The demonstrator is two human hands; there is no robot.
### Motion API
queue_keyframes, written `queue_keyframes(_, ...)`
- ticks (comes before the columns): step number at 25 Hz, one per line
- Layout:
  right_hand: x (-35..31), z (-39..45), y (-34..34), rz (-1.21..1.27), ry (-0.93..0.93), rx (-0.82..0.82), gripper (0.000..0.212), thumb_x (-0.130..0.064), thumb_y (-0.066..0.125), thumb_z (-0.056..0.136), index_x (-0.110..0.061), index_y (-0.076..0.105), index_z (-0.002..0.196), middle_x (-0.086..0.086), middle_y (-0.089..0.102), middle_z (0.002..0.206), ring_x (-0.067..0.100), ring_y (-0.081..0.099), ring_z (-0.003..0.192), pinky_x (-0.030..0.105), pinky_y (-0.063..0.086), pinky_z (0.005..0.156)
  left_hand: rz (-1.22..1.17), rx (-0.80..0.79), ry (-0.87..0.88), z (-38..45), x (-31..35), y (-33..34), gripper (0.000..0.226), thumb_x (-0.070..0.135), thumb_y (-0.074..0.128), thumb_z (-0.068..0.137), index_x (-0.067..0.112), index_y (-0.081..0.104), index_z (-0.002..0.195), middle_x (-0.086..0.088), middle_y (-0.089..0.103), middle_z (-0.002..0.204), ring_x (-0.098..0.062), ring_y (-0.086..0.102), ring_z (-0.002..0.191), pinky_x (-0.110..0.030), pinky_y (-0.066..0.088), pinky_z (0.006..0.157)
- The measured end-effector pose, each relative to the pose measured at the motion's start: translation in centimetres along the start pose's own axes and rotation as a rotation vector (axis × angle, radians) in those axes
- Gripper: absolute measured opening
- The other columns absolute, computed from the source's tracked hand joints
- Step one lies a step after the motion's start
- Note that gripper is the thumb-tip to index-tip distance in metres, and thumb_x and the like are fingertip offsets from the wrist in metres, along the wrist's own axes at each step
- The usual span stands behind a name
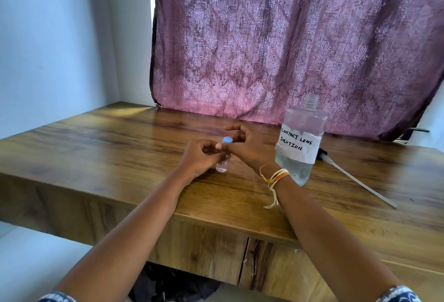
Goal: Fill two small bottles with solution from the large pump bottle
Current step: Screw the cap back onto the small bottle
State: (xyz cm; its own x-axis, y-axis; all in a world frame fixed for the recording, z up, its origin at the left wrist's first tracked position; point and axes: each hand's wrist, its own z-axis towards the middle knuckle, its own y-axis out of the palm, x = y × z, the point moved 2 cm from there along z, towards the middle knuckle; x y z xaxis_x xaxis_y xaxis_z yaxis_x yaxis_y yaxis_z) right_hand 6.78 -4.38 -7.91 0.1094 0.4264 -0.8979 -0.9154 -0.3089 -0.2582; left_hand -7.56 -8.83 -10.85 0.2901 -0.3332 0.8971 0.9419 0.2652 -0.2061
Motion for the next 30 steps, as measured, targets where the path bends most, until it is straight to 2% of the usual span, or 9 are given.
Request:
queue_keyframes(3, 0.1, 0.0, 0.4, 0.063, 0.017, -0.164, 0.053, -0.003, 0.073, 0.079, -0.012, 0.053, 0.127, 0.018, 0.065, 0.110, 0.018, 0.061, 0.100, 0.036, 0.051, 0.092, 0.002, 0.009, 0.010, 0.0, -0.1, -0.1, 0.018, 0.008, 0.081, 0.073, 0.007, 0.075, 0.090, -0.006, 0.075, 0.085, -0.011, 0.069, 0.079, -0.030, 0.055, 0.076)
queue_keyframes(5, -0.2, 0.1, 0.2, 0.143, 0.019, -0.228, 0.050, 0.010, 0.060, 0.085, -0.002, 0.048, 0.132, 0.020, 0.063, 0.120, 0.020, 0.064, 0.102, 0.030, 0.053, 0.091, 0.022, 0.012, 0.007, -0.1, 0.1, 0.0, 0.019, 0.009, 0.080, 0.074, 0.007, 0.075, 0.092, -0.001, 0.074, 0.082, -0.003, 0.067, 0.073, -0.019, 0.053, 0.071)
queue_keyframes(8, -0.2, 0.1, -0.2, 0.065, -0.017, -0.127, 0.035, 0.010, 0.067, 0.081, -0.001, 0.061, 0.114, 0.015, 0.071, 0.102, 0.008, 0.070, 0.086, 0.019, 0.055, 0.074, 0.032, 0.014, -0.007, 0.0, 0.0, 0.0, 0.023, 0.010, 0.081, 0.074, 0.005, 0.075, 0.095, -0.007, 0.076, 0.088, -0.011, 0.069, 0.081, -0.025, 0.053, 0.075)
queue_keyframes(11, -0.2, -0.1, -0.3, 0.065, -0.024, -0.063, 0.026, 0.008, 0.076, 0.072, -0.008, 0.068, 0.092, 0.006, 0.073, 0.090, 0.006, 0.071, 0.080, 0.019, 0.056, 0.071, 0.029, -0.016, 0.008, 0.0, 0.1, -0.1, 0.028, 0.008, 0.080, 0.075, 0.009, 0.074, 0.102, -0.008, 0.075, 0.098, -0.013, 0.070, 0.090, -0.029, 0.056, 0.084)
queue_keyframes(17, -0.3, -0.4, 0.3, 0.080, -0.034, 0.074, 0.036, -0.002, 0.085, 0.066, -0.007, 0.071, 0.098, 0.013, 0.075, 0.095, 0.010, 0.072, 0.084, 0.018, 0.056, 0.070, 0.003, 0.015, -0.054, 0.2, -0.4, -0.1, 0.023, 0.006, 0.079, 0.076, 0.010, 0.074, 0.098, -0.010, 0.076, 0.094, -0.022, 0.072, 0.093, -0.046, 0.057, 0.087)
queue_keyframes(19, -0.1, -0.5, 0.3, 0.081, -0.033, 0.049, 0.047, -0.003, 0.084, 0.068, -0.010, 0.067, 0.112, 0.013, 0.074, 0.098, 0.011, 0.072, 0.089, 0.019, 0.056, 0.073, 0.004, 0.011, -0.050, 0.0, -0.1, -0.1, 0.023, 0.005, 0.077, 0.077, 0.012, 0.073, 0.099, -0.009, 0.075, 0.094, -0.022, 0.072, 0.092, -0.043, 0.058, 0.086)
queue_keyframes(23, 0.9, 0.2, -0.6, 0.060, 0.072, -0.188, 0.068, 0.006, 0.076, 0.073, -0.011, 0.047, 0.132, 0.011, 0.066, 0.116, 0.017, 0.065, 0.106, 0.029, 0.056, 0.089, -0.003, -0.003, -0.040, -0.2, 0.1, -0.3, 0.031, 0.006, 0.078, 0.077, 0.008, 0.071, 0.107, -0.008, 0.074, 0.099, -0.016, 0.070, 0.089, -0.026, 0.059, 0.077)
queue_keyframes(26, 1.8, -0.3, -0.6, -0.089, 0.152, -0.277, 0.061, 0.010, 0.074, 0.074, -0.005, 0.048, 0.126, 0.011, 0.067, 0.108, 0.018, 0.065, 0.094, 0.030, 0.056, 0.085, 0.108, -0.007, -0.035, -0.1, -0.3, -0.2, 0.042, 0.006, 0.083, 0.069, 0.007, 0.070, 0.109, -0.004, 0.074, 0.098, -0.014, 0.069, 0.088, -0.024, 0.054, 0.084)
queue_keyframes(30, 2.5, -0.7, 0.0, -0.278, 0.056, -0.153, 0.043, -0.006, 0.084, 0.066, -0.012, 0.065, 0.103, -0.003, 0.069, 0.081, 0.004, 0.064, 0.072, 0.019, 0.053, 0.070, 0.134, -0.001, -0.060, 0.0, -0.6, -0.2, 0.045, 0.003, 0.083, 0.069, 0.008, 0.068, 0.111, -0.001, 0.070, 0.089, -0.010, 0.064, 0.082, -0.020, 0.052, 0.080)
